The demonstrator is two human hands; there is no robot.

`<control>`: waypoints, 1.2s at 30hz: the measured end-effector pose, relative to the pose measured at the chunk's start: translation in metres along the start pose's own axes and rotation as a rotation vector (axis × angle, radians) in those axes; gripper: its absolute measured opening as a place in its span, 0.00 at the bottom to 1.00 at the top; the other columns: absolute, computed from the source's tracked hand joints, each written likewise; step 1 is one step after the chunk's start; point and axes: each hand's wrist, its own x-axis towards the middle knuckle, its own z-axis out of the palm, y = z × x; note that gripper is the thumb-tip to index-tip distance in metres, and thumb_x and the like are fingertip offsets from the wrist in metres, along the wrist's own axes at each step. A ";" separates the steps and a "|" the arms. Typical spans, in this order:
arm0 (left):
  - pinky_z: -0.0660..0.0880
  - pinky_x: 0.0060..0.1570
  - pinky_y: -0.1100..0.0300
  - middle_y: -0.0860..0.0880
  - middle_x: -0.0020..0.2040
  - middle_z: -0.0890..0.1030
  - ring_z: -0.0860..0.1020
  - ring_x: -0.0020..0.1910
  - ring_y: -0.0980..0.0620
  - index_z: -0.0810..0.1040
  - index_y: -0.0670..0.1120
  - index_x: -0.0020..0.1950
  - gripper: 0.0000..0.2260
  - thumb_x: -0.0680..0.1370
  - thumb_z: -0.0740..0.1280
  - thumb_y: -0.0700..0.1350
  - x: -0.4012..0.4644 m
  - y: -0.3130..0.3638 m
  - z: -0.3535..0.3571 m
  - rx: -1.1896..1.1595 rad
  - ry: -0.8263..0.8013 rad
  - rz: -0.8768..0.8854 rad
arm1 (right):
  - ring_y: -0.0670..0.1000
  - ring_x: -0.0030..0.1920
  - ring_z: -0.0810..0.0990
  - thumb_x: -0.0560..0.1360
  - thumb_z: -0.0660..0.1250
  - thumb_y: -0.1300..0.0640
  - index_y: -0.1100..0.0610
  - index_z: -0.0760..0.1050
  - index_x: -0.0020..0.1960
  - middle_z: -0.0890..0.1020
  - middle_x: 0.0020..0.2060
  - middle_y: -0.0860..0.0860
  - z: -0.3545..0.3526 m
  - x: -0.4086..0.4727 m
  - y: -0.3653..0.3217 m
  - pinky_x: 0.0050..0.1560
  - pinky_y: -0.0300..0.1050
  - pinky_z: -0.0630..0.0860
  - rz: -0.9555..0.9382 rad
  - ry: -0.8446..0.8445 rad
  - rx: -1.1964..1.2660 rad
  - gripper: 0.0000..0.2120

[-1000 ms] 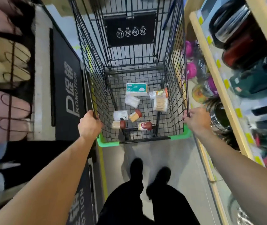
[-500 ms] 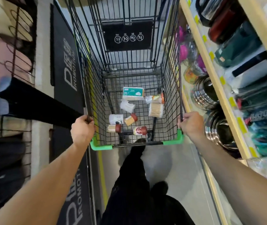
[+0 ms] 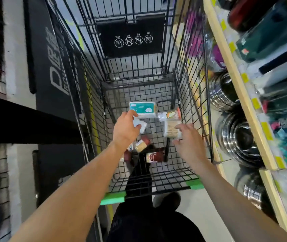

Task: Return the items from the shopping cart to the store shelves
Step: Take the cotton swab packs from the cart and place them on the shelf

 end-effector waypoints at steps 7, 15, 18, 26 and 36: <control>0.71 0.63 0.50 0.41 0.65 0.75 0.73 0.66 0.40 0.68 0.45 0.70 0.32 0.71 0.76 0.50 0.108 -0.024 0.053 0.085 -0.211 -0.198 | 0.57 0.66 0.75 0.72 0.76 0.59 0.55 0.72 0.70 0.76 0.65 0.54 0.030 0.058 0.024 0.68 0.54 0.73 0.218 -0.163 0.043 0.28; 0.60 0.73 0.39 0.46 0.75 0.64 0.63 0.75 0.39 0.57 0.52 0.79 0.40 0.72 0.75 0.54 0.152 -0.031 0.093 0.573 -0.330 -0.025 | 0.59 0.67 0.75 0.74 0.74 0.59 0.53 0.64 0.76 0.71 0.70 0.55 0.074 0.112 0.051 0.66 0.56 0.74 0.312 -0.216 0.101 0.34; 0.56 0.75 0.37 0.45 0.75 0.63 0.64 0.74 0.40 0.56 0.53 0.79 0.44 0.70 0.75 0.57 0.150 -0.035 0.104 0.706 -0.289 -0.009 | 0.57 0.75 0.66 0.69 0.79 0.53 0.50 0.58 0.79 0.63 0.77 0.54 0.085 0.123 0.055 0.73 0.55 0.67 0.321 -0.244 0.135 0.45; 0.74 0.56 0.51 0.49 0.58 0.78 0.78 0.56 0.46 0.68 0.47 0.66 0.34 0.67 0.77 0.59 0.133 -0.014 0.072 0.401 -0.132 -0.053 | 0.54 0.69 0.72 0.67 0.80 0.54 0.51 0.62 0.76 0.70 0.70 0.51 0.069 0.117 0.040 0.68 0.51 0.73 0.249 -0.092 0.122 0.44; 0.80 0.44 0.64 0.53 0.47 0.85 0.84 0.42 0.59 0.79 0.52 0.51 0.05 0.80 0.68 0.51 0.051 0.106 0.003 -0.882 -0.299 -0.156 | 0.29 0.43 0.80 0.73 0.76 0.55 0.53 0.73 0.64 0.80 0.48 0.39 -0.024 0.073 -0.031 0.43 0.26 0.76 0.161 -0.028 0.924 0.22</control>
